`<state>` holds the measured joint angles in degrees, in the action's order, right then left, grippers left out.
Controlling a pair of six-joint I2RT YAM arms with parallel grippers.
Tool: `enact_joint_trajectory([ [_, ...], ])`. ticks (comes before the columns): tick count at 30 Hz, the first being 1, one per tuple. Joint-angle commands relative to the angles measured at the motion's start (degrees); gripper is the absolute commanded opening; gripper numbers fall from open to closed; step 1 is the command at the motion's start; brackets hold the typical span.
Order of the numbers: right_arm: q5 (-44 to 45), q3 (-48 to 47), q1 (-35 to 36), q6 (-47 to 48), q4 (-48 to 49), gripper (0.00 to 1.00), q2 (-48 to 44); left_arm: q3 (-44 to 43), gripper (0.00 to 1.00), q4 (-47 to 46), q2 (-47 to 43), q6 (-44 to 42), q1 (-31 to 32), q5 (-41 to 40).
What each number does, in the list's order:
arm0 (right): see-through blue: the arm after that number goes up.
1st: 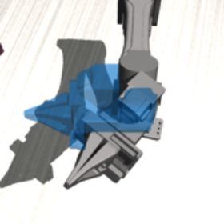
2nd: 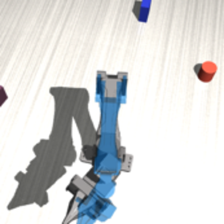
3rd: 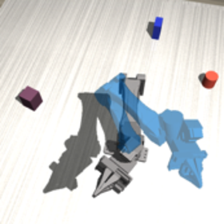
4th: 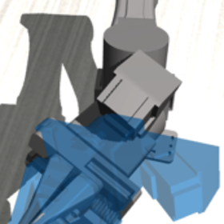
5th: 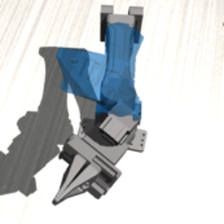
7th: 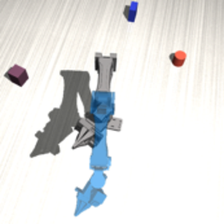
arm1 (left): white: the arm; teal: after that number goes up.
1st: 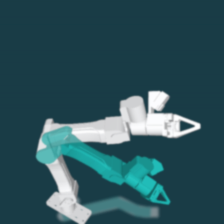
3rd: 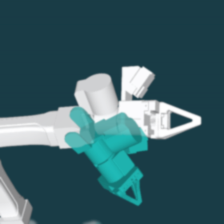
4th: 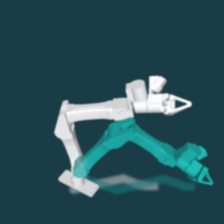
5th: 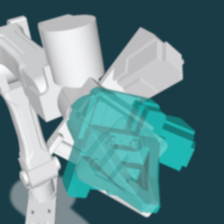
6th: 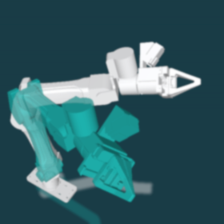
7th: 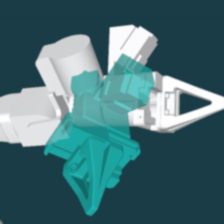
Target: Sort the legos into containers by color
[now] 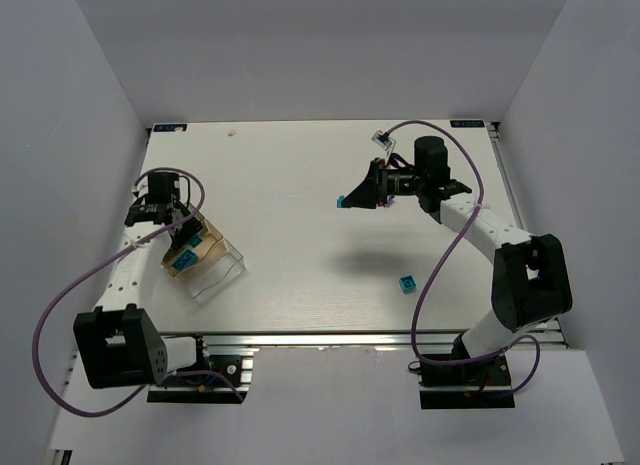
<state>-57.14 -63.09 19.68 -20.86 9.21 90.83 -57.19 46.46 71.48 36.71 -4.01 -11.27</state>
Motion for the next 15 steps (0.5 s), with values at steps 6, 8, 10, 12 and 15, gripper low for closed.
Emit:
enact_joint_trajectory([
  [6, 0.37, -0.45, 0.36, 2.49, -0.95, 0.0, -1.79, -0.38, 0.0, -8.13, 4.36, 1.52, -0.12, 5.28],
  [8, 0.45, -0.54, 0.44, 2.49, -0.95, 0.0, -1.71, -0.82, 0.0, -8.31, 5.77, 1.52, -0.12, 5.82],
  [10, 0.54, -0.63, 0.44, 2.58, -0.95, 0.0, -1.79, -0.91, 0.03, -8.75, 6.73, 1.44, -0.21, 5.99],
  [12, 0.54, -0.63, 0.44, 2.67, -1.13, 0.0, -1.71, -0.91, 0.12, -8.93, 7.18, 1.44, -0.12, 6.17],
  [15, 0.63, -0.72, 0.44, 2.84, -1.39, 0.0, -1.7, -1.43, 0.35, -8.75, 8.14, 1.35, -0.12, 6.08],
])
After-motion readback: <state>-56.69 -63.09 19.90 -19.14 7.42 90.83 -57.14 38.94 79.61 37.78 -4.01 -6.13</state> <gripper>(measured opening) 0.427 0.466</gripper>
